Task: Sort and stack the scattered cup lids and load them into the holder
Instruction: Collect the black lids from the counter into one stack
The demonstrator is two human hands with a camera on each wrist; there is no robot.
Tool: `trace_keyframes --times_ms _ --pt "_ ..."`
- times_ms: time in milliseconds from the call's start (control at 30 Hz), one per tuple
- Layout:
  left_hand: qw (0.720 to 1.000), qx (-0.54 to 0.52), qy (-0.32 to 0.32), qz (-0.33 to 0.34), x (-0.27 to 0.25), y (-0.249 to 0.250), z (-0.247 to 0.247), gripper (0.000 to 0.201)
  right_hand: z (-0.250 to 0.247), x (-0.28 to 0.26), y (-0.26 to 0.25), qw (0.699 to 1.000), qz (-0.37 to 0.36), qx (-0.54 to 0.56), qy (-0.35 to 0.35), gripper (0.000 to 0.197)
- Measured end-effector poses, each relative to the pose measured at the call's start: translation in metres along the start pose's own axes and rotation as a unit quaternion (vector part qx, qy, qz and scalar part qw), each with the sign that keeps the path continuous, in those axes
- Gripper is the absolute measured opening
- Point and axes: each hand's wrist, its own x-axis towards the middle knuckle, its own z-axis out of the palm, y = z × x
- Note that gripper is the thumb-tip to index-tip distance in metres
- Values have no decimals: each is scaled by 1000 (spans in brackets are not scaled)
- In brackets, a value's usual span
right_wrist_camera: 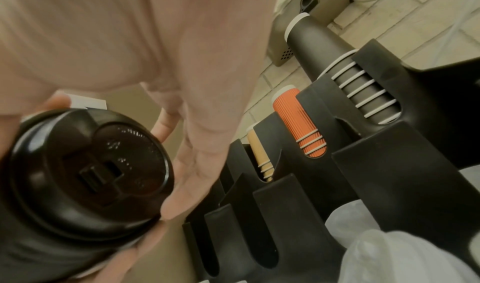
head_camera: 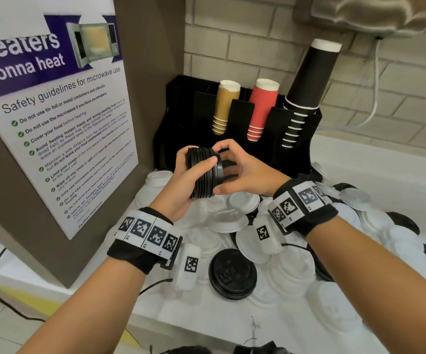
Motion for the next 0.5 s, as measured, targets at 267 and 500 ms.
trace_keyframes --times_ms 267,500 --pt "1000 -7 9 18 -1 2 14 54 -14 -16 -4 1000 2 26 -1 74" --pt "997 -51 41 42 -1 13 9 51 -27 -30 7 897 136 -398 -133 24"
